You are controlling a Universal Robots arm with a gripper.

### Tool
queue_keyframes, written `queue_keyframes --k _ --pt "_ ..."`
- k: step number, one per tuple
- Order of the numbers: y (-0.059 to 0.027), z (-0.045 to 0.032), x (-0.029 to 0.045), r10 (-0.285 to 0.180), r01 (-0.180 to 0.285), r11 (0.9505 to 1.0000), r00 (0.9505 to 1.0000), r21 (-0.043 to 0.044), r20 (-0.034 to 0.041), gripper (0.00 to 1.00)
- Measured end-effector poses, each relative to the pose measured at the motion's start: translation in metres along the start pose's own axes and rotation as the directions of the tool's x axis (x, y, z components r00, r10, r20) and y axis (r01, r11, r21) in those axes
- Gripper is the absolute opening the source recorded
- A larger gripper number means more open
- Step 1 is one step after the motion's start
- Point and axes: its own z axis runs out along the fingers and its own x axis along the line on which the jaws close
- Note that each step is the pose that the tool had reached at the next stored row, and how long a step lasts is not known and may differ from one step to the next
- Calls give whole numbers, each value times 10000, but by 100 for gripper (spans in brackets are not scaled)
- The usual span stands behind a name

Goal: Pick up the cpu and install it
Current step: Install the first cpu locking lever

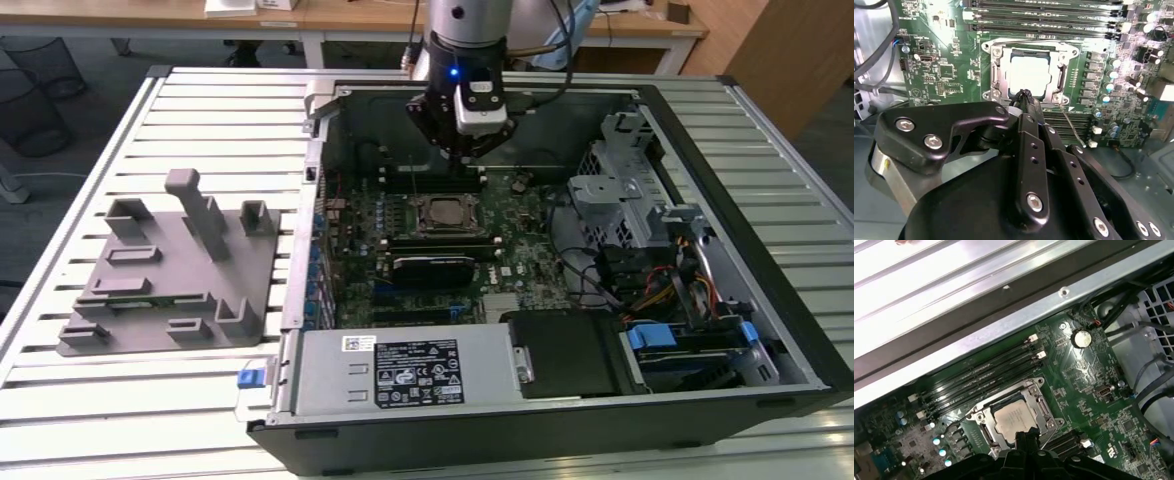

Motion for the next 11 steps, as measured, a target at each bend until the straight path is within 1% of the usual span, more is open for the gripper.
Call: queue_keyframes --k 3,6,8,11 --pt "-11 -1 21 -110 110 9999 9999 -4 2 11" --pt "-13 0 25 -570 570 9984 9984 -24 13 11" --pt "-13 1 25 -931 932 9956 9956 -39 23 11" --pt "-13 3 25 -1488 1488 9888 9889 -62 39 11"
